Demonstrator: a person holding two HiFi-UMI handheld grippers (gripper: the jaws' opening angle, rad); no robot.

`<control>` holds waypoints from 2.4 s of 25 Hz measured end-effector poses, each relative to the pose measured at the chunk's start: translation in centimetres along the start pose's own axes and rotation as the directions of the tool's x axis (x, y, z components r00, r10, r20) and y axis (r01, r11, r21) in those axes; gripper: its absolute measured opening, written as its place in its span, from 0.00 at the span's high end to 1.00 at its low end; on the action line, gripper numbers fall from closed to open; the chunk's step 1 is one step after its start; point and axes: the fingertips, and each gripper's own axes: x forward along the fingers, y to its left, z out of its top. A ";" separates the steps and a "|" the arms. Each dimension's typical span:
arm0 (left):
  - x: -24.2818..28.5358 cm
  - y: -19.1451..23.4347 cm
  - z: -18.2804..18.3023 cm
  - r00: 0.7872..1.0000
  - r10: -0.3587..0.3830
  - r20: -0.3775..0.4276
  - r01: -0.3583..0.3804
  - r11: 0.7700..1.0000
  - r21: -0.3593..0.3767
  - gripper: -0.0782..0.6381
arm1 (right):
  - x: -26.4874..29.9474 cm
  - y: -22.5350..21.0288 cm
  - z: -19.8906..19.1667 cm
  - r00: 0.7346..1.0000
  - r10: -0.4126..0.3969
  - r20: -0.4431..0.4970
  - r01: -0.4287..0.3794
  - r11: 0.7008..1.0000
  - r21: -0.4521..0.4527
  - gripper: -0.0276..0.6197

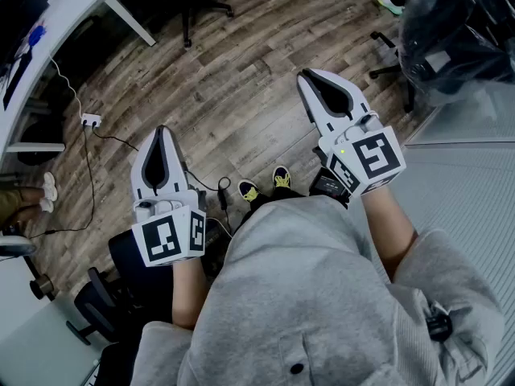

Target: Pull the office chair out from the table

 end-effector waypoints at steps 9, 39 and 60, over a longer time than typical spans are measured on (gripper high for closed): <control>-2.7 1.5 0.2 1.000 -0.010 0.015 0.010 1.000 0.002 0.87 | -0.7 2.9 0.7 1.000 -0.015 0.015 0.015 1.000 0.014 0.89; 0.9 7.8 0.2 0.999 -0.027 0.035 0.027 1.000 -0.004 0.87 | 8.2 6.2 0.7 0.998 0.056 0.012 -0.056 0.997 -0.048 0.89; 21.2 7.4 2.6 0.996 -0.080 -0.031 0.082 0.996 0.042 0.87 | 21.0 -8.9 0.4 0.999 0.037 -0.018 -0.037 0.999 0.008 0.89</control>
